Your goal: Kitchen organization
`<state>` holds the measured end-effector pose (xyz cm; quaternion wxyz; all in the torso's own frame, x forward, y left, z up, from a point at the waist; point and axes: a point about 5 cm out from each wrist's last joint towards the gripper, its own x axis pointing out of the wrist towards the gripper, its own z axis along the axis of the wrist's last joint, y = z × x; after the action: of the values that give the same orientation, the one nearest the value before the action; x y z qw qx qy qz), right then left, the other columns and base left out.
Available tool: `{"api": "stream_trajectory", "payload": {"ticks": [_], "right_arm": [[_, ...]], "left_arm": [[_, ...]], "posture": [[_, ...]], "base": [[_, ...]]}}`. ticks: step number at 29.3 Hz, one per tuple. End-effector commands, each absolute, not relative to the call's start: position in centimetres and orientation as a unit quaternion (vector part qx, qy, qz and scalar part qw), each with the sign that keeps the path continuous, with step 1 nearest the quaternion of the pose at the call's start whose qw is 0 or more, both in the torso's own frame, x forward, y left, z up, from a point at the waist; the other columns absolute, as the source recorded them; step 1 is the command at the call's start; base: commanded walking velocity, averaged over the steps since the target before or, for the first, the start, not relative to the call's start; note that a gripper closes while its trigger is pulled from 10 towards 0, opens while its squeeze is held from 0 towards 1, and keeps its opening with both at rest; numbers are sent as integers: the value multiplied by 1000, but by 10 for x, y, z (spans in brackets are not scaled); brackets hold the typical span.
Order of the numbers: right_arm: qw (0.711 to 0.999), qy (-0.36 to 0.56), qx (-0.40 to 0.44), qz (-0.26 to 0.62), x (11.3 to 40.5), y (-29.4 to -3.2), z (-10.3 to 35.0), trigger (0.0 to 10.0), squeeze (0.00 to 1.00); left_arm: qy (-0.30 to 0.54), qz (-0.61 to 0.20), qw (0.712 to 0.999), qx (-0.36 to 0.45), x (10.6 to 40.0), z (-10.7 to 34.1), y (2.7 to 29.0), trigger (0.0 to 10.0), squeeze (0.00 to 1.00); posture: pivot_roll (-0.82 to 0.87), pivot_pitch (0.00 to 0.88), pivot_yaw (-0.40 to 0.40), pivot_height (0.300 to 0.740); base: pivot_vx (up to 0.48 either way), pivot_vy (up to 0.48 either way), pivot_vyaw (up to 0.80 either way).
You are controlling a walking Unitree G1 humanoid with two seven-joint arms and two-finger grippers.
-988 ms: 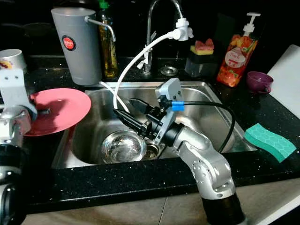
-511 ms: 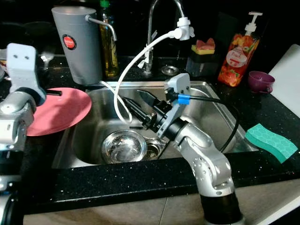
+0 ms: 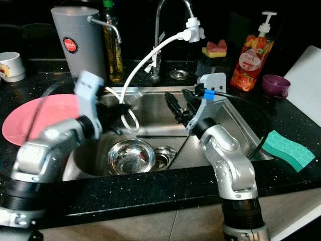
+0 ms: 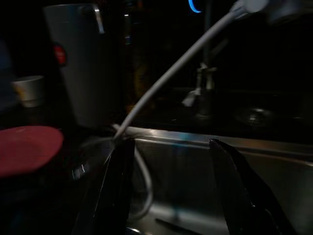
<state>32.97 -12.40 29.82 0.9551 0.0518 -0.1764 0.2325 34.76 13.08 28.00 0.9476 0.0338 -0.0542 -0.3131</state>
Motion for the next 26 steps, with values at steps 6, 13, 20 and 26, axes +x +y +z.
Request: {"api": "stream_trajectory", "payload": {"ticks": [6,13,20,26], "right_arm": [[960,-181,66,205,332,-127,297,10000,0],[960,-181,75,199,332,-126,295,10000,0],[961,-183,81,192,332,-125,295,10000,0],[961,-187,87,183,332,-128,296,10000,0]], "left_arm": [[-2,-297,954,46,351,251,127,10000,0],[9,-278,959,51,353,235,127,10000,1000],[-2,-278,960,44,350,238,125,10000,1000],[-26,-275,960,52,349,248,126,10000,1000]], "posture": [[41,134,-67,740],[38,133,-72,740],[41,138,-64,740],[65,146,-49,740]], "base": [[0,0,0],[0,0,0],[0,0,0],[0,0,0]]}}
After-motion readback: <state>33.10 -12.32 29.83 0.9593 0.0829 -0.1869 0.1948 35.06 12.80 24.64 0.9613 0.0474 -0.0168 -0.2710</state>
